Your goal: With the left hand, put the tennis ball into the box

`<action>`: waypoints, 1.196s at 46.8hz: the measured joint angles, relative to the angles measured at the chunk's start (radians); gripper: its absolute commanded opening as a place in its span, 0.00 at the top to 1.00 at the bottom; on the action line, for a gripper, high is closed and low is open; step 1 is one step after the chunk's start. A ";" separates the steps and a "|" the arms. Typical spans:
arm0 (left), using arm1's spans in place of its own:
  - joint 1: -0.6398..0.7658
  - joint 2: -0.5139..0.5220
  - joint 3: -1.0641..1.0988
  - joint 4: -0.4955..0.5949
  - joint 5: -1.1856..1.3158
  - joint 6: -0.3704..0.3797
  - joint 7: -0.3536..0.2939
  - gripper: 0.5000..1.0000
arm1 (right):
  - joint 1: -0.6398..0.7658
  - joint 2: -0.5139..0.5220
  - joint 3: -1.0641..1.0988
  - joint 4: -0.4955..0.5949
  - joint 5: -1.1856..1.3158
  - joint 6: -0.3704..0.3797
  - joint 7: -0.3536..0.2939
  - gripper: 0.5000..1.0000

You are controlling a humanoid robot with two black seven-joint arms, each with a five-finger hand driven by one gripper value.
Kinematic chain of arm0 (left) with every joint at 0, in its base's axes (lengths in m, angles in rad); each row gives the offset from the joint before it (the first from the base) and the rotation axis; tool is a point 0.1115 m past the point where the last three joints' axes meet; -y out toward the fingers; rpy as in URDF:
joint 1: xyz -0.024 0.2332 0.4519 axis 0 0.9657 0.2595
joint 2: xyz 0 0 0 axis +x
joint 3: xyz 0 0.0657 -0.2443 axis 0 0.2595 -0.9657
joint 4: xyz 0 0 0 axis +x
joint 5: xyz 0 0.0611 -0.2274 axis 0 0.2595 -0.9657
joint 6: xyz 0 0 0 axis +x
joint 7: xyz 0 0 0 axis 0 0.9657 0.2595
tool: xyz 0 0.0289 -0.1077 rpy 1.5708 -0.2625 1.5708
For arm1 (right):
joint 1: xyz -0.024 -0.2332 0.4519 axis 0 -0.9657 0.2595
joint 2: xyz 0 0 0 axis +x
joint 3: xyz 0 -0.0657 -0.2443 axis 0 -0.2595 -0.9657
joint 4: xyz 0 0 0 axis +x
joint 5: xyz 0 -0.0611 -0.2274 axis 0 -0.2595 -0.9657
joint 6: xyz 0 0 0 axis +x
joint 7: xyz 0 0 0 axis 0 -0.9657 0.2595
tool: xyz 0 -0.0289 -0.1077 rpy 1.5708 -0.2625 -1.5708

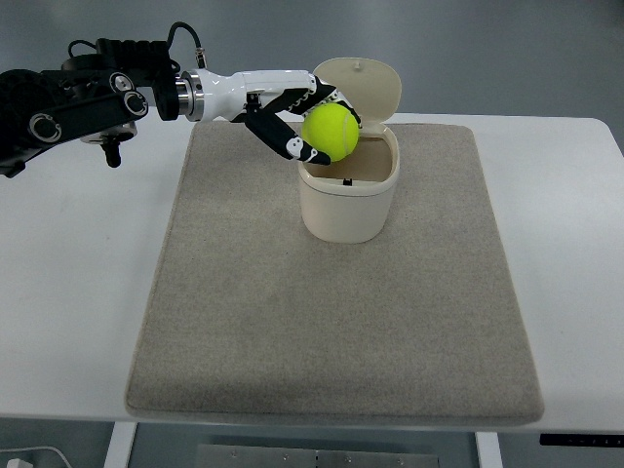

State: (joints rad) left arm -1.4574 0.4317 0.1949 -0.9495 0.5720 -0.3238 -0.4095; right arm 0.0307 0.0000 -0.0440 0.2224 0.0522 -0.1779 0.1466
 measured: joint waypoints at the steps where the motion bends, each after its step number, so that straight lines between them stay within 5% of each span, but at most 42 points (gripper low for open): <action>1: 0.000 0.000 0.000 0.000 0.000 0.000 0.000 0.49 | 0.000 0.000 0.000 0.000 0.000 0.000 0.000 0.12; 10: 0.000 0.000 0.000 -0.001 0.000 0.012 0.000 0.26 | 0.000 0.000 0.000 0.000 0.000 0.000 0.000 0.12; 33: -0.001 0.001 -0.011 -0.026 -0.014 0.012 -0.002 0.24 | 0.000 0.000 0.000 0.000 0.000 0.000 0.000 0.12; 45: 0.005 0.012 -0.189 -0.088 -0.019 0.015 -0.003 0.25 | 0.000 0.000 0.001 0.000 0.000 0.000 -0.001 0.12; 56: 0.035 0.012 -0.336 -0.022 -0.119 0.158 -0.003 0.26 | 0.000 0.000 0.000 0.000 0.000 0.000 0.000 0.12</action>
State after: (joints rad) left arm -1.4220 0.4435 -0.1416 -0.9711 0.4528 -0.1654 -0.4129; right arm 0.0307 0.0000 -0.0440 0.2224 0.0522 -0.1779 0.1462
